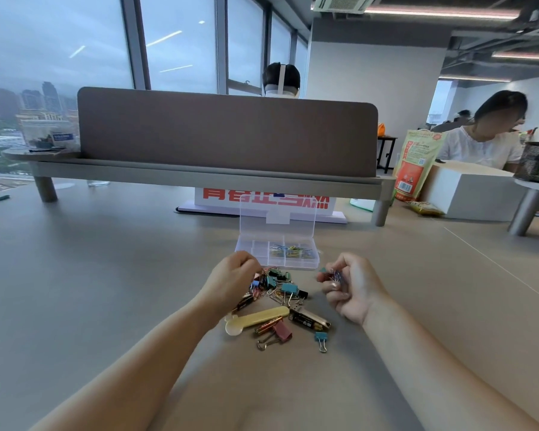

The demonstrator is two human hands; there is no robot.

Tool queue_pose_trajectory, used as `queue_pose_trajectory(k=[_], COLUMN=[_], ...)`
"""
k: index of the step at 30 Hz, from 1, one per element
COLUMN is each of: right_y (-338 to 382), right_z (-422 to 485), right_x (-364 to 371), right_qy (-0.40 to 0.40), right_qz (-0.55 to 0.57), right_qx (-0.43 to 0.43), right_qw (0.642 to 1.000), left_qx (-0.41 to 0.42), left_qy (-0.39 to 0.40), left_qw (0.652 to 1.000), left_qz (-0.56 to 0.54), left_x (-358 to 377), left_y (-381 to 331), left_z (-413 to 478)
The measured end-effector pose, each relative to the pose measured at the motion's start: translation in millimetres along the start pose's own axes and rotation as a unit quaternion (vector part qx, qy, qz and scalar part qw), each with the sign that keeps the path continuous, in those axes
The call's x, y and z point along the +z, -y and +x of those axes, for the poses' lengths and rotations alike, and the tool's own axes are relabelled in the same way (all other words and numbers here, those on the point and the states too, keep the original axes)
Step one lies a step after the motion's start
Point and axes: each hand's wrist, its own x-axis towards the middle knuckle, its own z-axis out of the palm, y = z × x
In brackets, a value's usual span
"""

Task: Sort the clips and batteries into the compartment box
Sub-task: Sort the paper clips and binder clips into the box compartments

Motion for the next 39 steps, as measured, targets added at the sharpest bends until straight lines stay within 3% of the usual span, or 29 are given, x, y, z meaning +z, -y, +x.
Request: queue_pose_trajectory(k=[3, 6, 10, 14, 16, 18, 21, 23, 26, 28, 31, 36, 39], right_y=[-4, -13, -22, -28, -30, -30, -21, -14, -9, -9, -8, -2, -4], right_z=[0, -2, 4, 8, 8, 8, 11, 11, 10, 10, 11, 4, 2], right_x=[4, 13, 22, 28, 30, 31, 25, 17, 4, 1, 0, 0, 0], right_qy=[-0.009, -0.036, -0.069, -0.123, -0.127, -0.117, -0.105, -0.126, -0.165, -0.176, -0.142, 0.003, 0.008], right_qz=[-0.141, -0.414, -0.586, -0.673, -0.673, -0.652, -0.581, -0.566, -0.613, -0.635, -0.627, -0.613, -0.624], right_qx=[-0.048, -0.152, -0.198, -0.205, -0.213, -0.216, -0.213, -0.212, -0.188, -0.178, -0.220, -0.247, -0.241], right_qw=[0.989, 0.897, 0.783, 0.700, 0.697, 0.717, 0.779, 0.787, 0.750, 0.731, 0.733, 0.751, 0.743], left_qx=[-0.109, -0.166, -0.214, -0.220, -0.220, -0.190, -0.103, -0.023, 0.090, 0.104, 0.107, 0.138, 0.150], left_qy=[0.030, 0.025, 0.045, 0.040, 0.026, 0.019, 0.012, 0.012, 0.027, 0.033, 0.048, 0.098, 0.104], left_qw=[0.966, 0.912, 0.866, 0.889, 0.906, 0.932, 0.983, 1.000, 0.968, 0.940, 0.919, 0.889, 0.884], left_qz=[-0.231, -0.375, -0.450, -0.400, -0.361, -0.307, -0.148, -0.006, 0.235, 0.322, 0.376, 0.425, 0.431], left_x=[-4, -6, -9, -10, -9, -8, -4, 0, 4, 6, 7, 7, 8], left_y=[-3, -3, -1, 4, 4, 3, 1, 4, 6, 4, 5, 5, 5], left_z=[-3, -3, 0, 5, 5, 3, 1, 3, 5, 6, 10, 14, 16])
